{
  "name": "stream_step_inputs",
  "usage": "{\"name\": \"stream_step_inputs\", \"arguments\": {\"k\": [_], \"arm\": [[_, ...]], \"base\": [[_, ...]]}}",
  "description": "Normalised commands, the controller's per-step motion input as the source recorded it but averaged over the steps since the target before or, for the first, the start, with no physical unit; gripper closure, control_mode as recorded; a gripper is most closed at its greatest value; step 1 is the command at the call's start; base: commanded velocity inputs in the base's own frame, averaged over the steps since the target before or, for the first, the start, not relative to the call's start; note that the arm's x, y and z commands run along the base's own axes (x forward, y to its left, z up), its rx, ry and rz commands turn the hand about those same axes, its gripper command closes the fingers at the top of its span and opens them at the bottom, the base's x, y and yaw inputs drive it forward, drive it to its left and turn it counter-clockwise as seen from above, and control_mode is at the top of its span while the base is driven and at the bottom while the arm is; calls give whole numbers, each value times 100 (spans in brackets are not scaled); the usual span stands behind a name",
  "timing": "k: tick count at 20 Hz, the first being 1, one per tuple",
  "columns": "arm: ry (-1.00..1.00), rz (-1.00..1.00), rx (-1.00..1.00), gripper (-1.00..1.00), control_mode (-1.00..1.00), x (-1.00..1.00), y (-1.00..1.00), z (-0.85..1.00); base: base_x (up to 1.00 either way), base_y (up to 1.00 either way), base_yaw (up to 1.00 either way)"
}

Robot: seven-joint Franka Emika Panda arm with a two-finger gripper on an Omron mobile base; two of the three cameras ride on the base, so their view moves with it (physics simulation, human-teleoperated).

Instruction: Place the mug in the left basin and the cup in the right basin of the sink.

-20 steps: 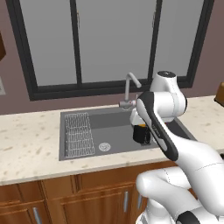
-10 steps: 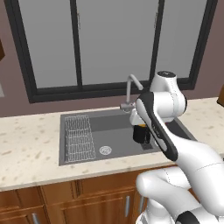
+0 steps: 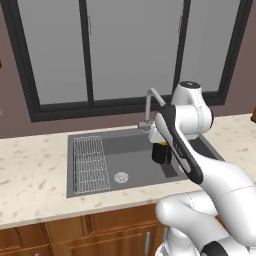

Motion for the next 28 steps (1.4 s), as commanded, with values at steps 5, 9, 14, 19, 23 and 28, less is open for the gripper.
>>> {"name": "stream_step_inputs", "arguments": {"k": [5,9,14,19,23,28], "arm": [[0,0,0,100,100,0,0,0],[0,0,0,100,100,0,0,0],[0,0,0,100,100,0,0,0],[0,0,0,100,100,0,0,0],[0,0,0,100,-100,16,6,0],[0,0,0,100,-100,30,20,-8]], "base": [[34,5,-2],[39,2,-2],[45,6,-3],[42,8,-3],[17,3,-1],[0,0,0]]}}
